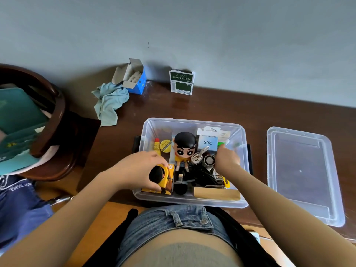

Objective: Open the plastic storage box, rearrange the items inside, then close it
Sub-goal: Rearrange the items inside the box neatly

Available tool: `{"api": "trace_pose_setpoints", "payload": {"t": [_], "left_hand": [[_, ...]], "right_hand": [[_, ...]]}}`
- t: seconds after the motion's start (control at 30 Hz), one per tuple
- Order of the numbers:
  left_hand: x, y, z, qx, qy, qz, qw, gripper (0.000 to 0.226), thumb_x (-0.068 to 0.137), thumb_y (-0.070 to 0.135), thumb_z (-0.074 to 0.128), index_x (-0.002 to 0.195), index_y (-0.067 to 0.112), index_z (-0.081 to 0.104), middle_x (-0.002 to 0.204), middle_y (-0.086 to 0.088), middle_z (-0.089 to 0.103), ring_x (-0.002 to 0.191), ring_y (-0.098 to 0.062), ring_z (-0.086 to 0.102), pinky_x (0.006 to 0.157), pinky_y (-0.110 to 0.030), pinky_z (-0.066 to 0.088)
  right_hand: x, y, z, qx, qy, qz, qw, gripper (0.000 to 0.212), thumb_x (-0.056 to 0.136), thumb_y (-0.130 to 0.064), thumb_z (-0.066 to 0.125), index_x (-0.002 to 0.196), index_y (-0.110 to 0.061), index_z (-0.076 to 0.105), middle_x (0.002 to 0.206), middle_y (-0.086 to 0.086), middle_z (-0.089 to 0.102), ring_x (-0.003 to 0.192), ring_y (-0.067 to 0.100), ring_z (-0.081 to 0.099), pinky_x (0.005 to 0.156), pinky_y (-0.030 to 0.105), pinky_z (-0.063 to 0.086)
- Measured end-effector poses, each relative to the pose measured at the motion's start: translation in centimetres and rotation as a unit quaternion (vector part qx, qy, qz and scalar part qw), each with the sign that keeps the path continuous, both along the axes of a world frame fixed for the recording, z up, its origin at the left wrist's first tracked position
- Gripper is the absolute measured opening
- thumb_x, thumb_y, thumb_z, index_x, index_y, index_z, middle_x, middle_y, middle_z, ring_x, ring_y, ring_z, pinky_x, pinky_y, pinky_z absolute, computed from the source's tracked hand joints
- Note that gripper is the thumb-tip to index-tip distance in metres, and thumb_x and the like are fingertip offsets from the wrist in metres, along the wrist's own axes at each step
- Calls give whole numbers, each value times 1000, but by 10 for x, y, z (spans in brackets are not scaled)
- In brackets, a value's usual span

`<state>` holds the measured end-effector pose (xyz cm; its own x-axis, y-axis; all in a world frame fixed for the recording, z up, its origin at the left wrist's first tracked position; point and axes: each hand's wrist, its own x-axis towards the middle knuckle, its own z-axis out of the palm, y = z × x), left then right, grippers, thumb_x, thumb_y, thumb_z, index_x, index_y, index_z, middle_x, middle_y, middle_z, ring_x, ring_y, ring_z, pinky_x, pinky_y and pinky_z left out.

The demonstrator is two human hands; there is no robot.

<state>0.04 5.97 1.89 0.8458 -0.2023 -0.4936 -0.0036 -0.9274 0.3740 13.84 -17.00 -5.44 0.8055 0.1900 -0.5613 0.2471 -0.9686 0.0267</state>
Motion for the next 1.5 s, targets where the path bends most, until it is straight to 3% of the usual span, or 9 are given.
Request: {"api": "trace_pose_setpoints", "payload": {"t": [0.27, 0.33, 0.43, 0.63, 0.8, 0.93, 1.13, 1.33, 1.5], "left_hand": [[-6, -9, -16, 60, -74, -38, 995, 63, 79, 46, 67, 133, 32, 37, 131, 9, 37, 114, -9, 37, 81, -20, 49], [-8, -9, -18, 44, -77, -28, 996, 62, 80, 47, 65, 133, 32, 37, 131, 10, 35, 114, -9, 36, 83, -20, 48], [-9, -6, -17, -22, -81, 29, 996, 59, 79, 47, 66, 130, 33, 41, 124, 13, 38, 108, -4, 40, 79, -12, 42], [1, -6, -7, -232, -5, 255, 939, 49, 79, 45, 71, 121, 35, 49, 116, 17, 52, 107, -2, 51, 90, -20, 46], [7, -11, 3, -402, 52, 402, 821, 33, 76, 41, 74, 104, 35, 59, 91, 7, 72, 82, -10, 71, 65, -19, 54], [13, -19, 7, -529, 112, 449, 712, 48, 66, 40, 75, 108, 19, 66, 104, -7, 72, 96, -18, 68, 71, -25, 56], [21, -25, 18, -627, 144, 442, 625, 42, 77, 37, 64, 106, 6, 67, 102, -13, 70, 96, -19, 67, 72, -24, 55], [19, -23, 24, -658, 127, 460, 583, 45, 83, 31, 62, 119, 4, 59, 114, -17, 66, 101, -26, 67, 75, -28, 56], [21, -36, 21, -558, 35, 531, 637, 19, 91, 17, 61, 108, 9, 63, 104, -12, 63, 83, -19, 70, 70, -28, 57]], "right_hand": [[6, -2, 21, -16, 31, 22, 999, 55, 87, 2, 46, 139, 7, 29, 103, 12, 64, 85, 26, 60, 53, 27, 39], [9, -8, 30, -25, 21, 62, 998, 14, 84, 6, 47, 95, -1, 53, 84, 7, 61, 71, 22, 51, 46, 23, 32], [8, -9, 34, -44, 15, 78, 996, 31, 83, 8, 47, 63, -12, 36, 64, 1, 40, 60, 16, 43, 43, 21, 29], [0, 2, 31, -77, 31, 114, 990, 34, 86, 8, 47, 62, -14, 35, 64, 0, 39, 59, 14, 43, 55, 23, 38], [8, -3, 60, -62, -14, 123, 990, 27, 87, -1, 47, 64, -12, 38, 64, -1, 39, 73, 21, 50, 60, 27, 39], [11, 4, 94, 188, 9, 100, 977, 18, 93, -28, 52, 86, -14, 62, 80, 0, 65, 72, 19, 61, 67, 30, 50], [-13, 42, 100, 467, 330, 0, 820, 45, 90, -42, 52, 130, -22, 48, 111, 1, 63, 95, 15, 64, 74, 27, 57], [-11, 50, 92, 542, 359, -72, 756, 44, 76, -38, 68, 117, -26, 54, 104, 5, 64, 86, 19, 68, 72, 31, 59], [-8, 46, 89, 507, 235, -66, 826, 31, 86, -20, 69, 113, -17, 53, 99, 2, 58, 74, 12, 68, 59, 25, 58]]}}
